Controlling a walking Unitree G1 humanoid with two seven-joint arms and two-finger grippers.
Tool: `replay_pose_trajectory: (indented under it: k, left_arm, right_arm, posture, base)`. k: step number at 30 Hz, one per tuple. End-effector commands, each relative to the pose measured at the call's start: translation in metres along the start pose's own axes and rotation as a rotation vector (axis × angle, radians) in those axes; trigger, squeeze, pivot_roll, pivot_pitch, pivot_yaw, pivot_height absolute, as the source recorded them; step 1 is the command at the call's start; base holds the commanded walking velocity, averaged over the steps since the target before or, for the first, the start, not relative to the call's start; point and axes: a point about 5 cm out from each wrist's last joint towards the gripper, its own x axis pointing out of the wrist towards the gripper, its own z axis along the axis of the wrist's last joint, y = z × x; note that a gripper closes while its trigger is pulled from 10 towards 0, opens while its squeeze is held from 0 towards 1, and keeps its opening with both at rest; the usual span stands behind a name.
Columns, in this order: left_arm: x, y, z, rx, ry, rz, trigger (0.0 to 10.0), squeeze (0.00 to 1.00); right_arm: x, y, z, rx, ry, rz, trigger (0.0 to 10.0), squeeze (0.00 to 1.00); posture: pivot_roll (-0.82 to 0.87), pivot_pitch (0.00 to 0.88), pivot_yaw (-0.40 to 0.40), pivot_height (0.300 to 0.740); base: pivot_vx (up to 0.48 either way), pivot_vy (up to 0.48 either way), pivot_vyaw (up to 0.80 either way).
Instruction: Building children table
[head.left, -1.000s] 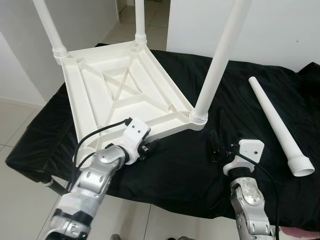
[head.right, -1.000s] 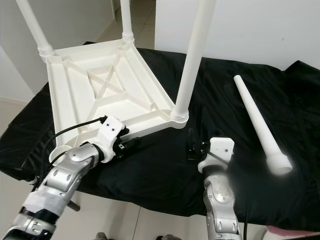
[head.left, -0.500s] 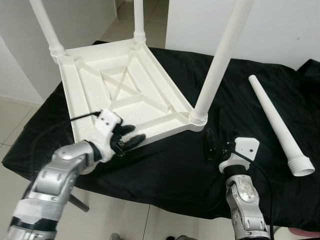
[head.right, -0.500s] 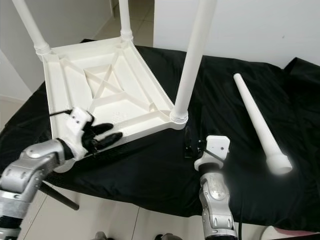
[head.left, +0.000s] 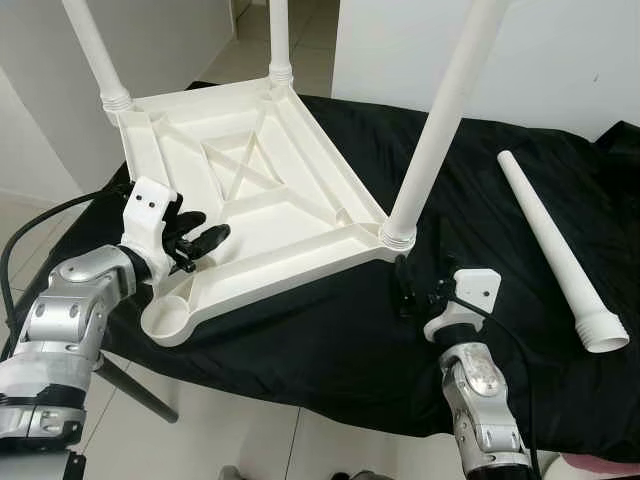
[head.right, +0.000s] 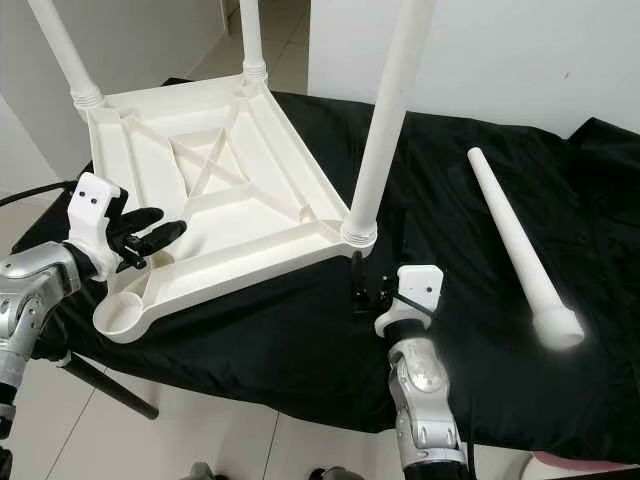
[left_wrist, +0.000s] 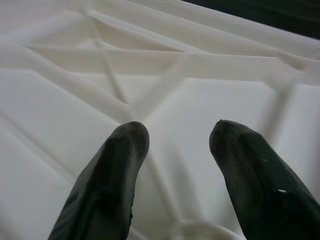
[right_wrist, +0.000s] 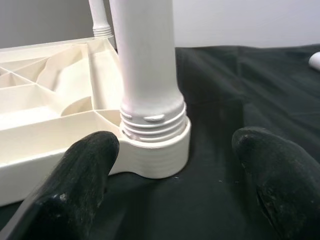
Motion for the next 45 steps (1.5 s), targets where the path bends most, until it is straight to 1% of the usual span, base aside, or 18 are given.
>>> replay_pose_trajectory:
  k: [1, 3, 5, 6, 10, 13, 20, 23, 25, 27, 30, 32, 33, 34, 35, 36, 38, 45]
  left_arm:
    - [-0.003, 0.015, -0.001, 0.067, 0.014, 0.181, 10.0, 0.0]
    - [-0.004, 0.023, -0.005, 0.136, 0.052, 0.246, 10.0, 0.0]
    - [-0.005, 0.026, -0.007, 0.147, 0.068, 0.253, 10.0, 0.0]
    - [-0.007, 0.032, -0.011, 0.216, 0.116, 0.282, 10.0, 0.0]
    - [-0.012, 0.037, -0.017, 0.32, 0.174, 0.3, 10.0, 0.0]
    - [-0.014, 0.039, -0.02, 0.364, 0.205, 0.305, 10.0, 0.0]
    - [-0.016, 0.044, -0.02, 0.429, 0.203, 0.334, 10.0, 0.0]
    - [-0.016, 0.04, -0.024, 0.539, 0.237, 0.274, 10.0, 0.0]
    - [-0.016, 0.04, -0.024, 0.539, 0.237, 0.274, 10.0, 0.0]
    - [-0.013, 0.03, -0.03, 0.585, 0.251, 0.188, 10.0, 0.0]
    - [-0.013, 0.03, -0.03, 0.585, 0.251, 0.188, 10.0, 0.0]
    - [-0.012, 0.026, -0.032, 0.594, 0.253, 0.158, 10.0, 0.0]
    - [-0.013, 0.014, -0.039, 0.607, 0.262, 0.072, 10.0, 0.0]
    - [-0.013, 0.014, -0.039, 0.607, 0.262, 0.072, 10.0, 0.0]
    - [-0.014, 0.001, -0.045, 0.606, 0.266, -0.01, 10.0, 0.0]
    - [-0.014, 0.001, -0.045, 0.606, 0.266, -0.01, 10.0, 0.0]
    - [-0.016, -0.018, -0.051, 0.61, 0.269, -0.134, 10.0, 0.0]
    - [-0.014, -0.031, -0.049, 0.6, 0.245, -0.202, 10.0, 0.0]
  right_arm:
    - [0.002, 0.005, 0.0, 0.017, 0.017, 0.027, 10.0, 0.0]
    - [0.005, 0.01, 0.001, 0.033, 0.023, 0.043, 10.0, 0.0]
    - [0.006, 0.012, 0.001, 0.032, 0.028, 0.048, 10.0, 0.0]
    - [0.008, 0.014, 0.001, 0.027, 0.035, 0.062, 10.0, 0.0]
    - [0.009, 0.015, -0.001, 0.022, 0.042, 0.071, 10.0, 0.0]
    - [0.01, 0.016, -0.001, 0.019, 0.044, 0.076, 10.0, 0.0]
    - [0.013, 0.018, 0.0, 0.013, 0.041, 0.085, 10.0, 0.0]
    - [0.015, 0.02, 0.0, 0.015, 0.038, 0.087, 10.0, 0.0]
    - [0.015, 0.02, 0.0, 0.015, 0.038, 0.087, 10.0, 0.0]
    - [0.017, 0.022, 0.001, 0.016, 0.035, 0.091, 10.0, 0.0]
    - [0.017, 0.022, 0.001, 0.016, 0.035, 0.091, 10.0, 0.0]
    - [0.017, 0.022, 0.001, 0.016, 0.034, 0.092, 10.0, 0.0]
    - [0.021, 0.024, 0.004, 0.021, 0.022, 0.105, 10.0, 0.0]
    - [0.021, 0.024, 0.004, 0.021, 0.022, 0.105, 10.0, 0.0]
    - [0.026, 0.026, 0.006, 0.026, 0.012, 0.11, 10.0, 0.0]
    - [0.026, 0.026, 0.006, 0.026, 0.012, 0.11, 10.0, 0.0]
    - [0.036, 0.028, 0.009, 0.031, 0.002, 0.114, 10.0, 0.0]
    - [0.047, 0.026, 0.009, 0.024, 0.013, 0.125, 10.0, 0.0]
  posture:
    - [0.01, 0.111, -0.035, 0.74]
    - [0.01, 0.111, -0.037, 0.74]
    - [0.01, 0.111, -0.037, 0.74]
    - [0.01, 0.111, -0.038, 0.74]
    - [0.02, 0.112, -0.04, 0.74]
    - [0.03, 0.113, -0.043, 0.74]
    - [0.04, 0.114, -0.042, 0.74]
    - [0.05, 0.113, -0.038, 0.74]
    - [0.05, 0.113, -0.038, 0.74]
    - [0.05, 0.109, -0.029, 0.74]
    - [0.05, 0.109, -0.029, 0.74]
    - [0.05, 0.109, -0.029, 0.74]
    - [0.05, 0.108, -0.01, 0.74]
    - [0.05, 0.108, -0.01, 0.74]
    - [0.05, 0.107, -0.008, 0.74]
    - [0.05, 0.107, -0.008, 0.74]
    - [0.06, 0.107, -0.005, 0.74]
    - [0.07, 0.109, -0.003, 0.74]
  base:
    - [0.0, 0.0, 0.0]
    - [0.0, 0.0, 0.0]
    - [0.0, 0.0, 0.0]
    - [0.0, 0.0, 0.0]
    - [0.0, 0.0, 0.0]
    - [0.0, 0.0, 0.0]
    - [0.0, 0.0, 0.0]
    - [0.0, 0.0, 0.0]
    - [0.0, 0.0, 0.0]
    - [0.0, 0.0, 0.0]
    - [0.0, 0.0, 0.0]
    - [0.0, 0.0, 0.0]
    - [0.0, 0.0, 0.0]
    - [0.0, 0.0, 0.0]
    - [0.0, 0.0, 0.0]
    - [0.0, 0.0, 0.0]
    - [0.0, 0.0, 0.0]
    - [0.0, 0.0, 0.0]
